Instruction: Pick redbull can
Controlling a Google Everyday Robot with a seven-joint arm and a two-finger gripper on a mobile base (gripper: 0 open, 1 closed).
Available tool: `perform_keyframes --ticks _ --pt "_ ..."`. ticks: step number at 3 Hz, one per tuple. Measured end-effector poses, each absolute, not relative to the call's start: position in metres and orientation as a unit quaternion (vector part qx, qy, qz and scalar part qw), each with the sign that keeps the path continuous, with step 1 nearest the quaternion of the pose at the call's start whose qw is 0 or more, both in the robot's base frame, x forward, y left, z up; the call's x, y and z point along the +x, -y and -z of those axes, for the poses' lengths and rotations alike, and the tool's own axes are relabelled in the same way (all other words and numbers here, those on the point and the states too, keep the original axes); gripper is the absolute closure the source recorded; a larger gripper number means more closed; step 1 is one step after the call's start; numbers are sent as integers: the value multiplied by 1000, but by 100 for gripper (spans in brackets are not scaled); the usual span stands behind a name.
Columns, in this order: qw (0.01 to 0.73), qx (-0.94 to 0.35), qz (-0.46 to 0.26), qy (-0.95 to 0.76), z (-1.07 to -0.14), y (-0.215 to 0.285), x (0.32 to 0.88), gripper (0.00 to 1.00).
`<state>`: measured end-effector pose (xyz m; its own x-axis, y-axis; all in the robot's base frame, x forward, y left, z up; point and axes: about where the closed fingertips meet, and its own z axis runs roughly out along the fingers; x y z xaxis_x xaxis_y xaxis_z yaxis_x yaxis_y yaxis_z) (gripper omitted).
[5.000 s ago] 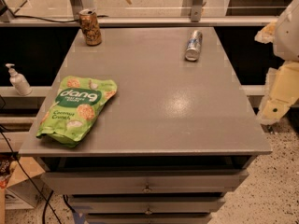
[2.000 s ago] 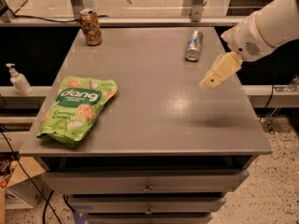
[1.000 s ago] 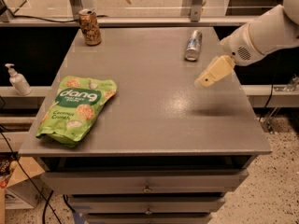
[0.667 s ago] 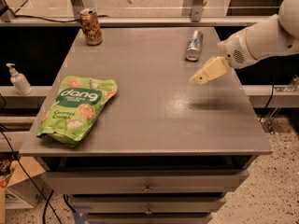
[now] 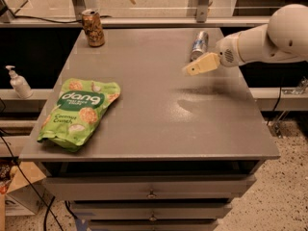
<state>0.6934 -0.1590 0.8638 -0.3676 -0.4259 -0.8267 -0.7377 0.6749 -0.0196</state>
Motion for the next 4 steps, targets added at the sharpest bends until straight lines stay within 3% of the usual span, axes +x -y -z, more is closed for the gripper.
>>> perform_keyframes --ticks 3,4 --pt "472 -287 -186 -813 -850 157 777 0" --pt "477 -272 -185 -815 -850 159 799 17"
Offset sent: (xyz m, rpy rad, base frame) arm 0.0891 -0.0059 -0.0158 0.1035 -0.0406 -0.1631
